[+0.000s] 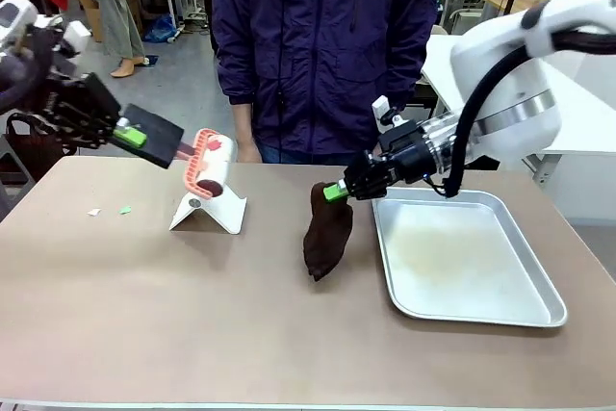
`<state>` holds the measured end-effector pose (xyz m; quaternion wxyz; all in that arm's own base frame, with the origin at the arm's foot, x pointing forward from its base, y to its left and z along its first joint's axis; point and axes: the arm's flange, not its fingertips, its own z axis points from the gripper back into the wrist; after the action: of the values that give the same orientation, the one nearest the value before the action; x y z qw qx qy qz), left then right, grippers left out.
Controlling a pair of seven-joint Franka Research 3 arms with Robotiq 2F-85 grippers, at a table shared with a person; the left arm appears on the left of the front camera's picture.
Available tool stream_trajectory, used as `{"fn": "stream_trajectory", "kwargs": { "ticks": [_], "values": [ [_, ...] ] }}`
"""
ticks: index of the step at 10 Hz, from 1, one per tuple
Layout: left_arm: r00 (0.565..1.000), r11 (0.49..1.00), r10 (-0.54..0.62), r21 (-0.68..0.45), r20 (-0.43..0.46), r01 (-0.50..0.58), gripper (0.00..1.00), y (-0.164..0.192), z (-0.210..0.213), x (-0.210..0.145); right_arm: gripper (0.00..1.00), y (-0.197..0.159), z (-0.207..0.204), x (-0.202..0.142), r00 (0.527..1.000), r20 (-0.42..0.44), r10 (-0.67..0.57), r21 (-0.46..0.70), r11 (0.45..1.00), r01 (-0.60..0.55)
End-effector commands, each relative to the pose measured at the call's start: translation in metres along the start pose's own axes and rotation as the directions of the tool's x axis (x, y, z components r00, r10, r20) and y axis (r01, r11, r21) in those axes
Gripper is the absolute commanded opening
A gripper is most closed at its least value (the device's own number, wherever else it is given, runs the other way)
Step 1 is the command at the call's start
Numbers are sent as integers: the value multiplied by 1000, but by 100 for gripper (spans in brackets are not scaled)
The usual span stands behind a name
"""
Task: Clean the surface of the table.
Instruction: Return the Lint Roller and towel to their original positions.
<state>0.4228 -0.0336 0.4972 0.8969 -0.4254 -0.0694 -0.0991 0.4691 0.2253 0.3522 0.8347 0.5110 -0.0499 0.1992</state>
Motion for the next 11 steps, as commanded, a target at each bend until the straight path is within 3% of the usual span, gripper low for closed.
{"fn": "stream_trajectory", "kwargs": {
  "ticks": [1, 4, 5, 9, 11],
  "values": [
    [1000, 996, 22, 91, -14, -21, 18, -9, -32, 17, 7, -12, -5, 20, 999, 27, -44, -49, 998, 46],
    [990, 980, 137, 150, -19, -132, 18, -11, -81, 51, 7, -36, 3, 17, 990, 35, -138, 46, 990, 136],
    [999, 994, 30, 110, -13, -28, 18, -14, -64, 27, 7, -34, -6, 9, 998, 13, -67, -18, 998, 67],
    [998, 991, 61, 123, -10, -59, 18, -13, -73, 36, 7, -39, -4, 9, 996, 10, -87, -3, 996, 87],
    [993, 966, 115, 233, -14, -108, 18, -11, -87, 52, 7, -31, 2, 4, 998, 32, -48, -62, 997, 50]
  ]
}}
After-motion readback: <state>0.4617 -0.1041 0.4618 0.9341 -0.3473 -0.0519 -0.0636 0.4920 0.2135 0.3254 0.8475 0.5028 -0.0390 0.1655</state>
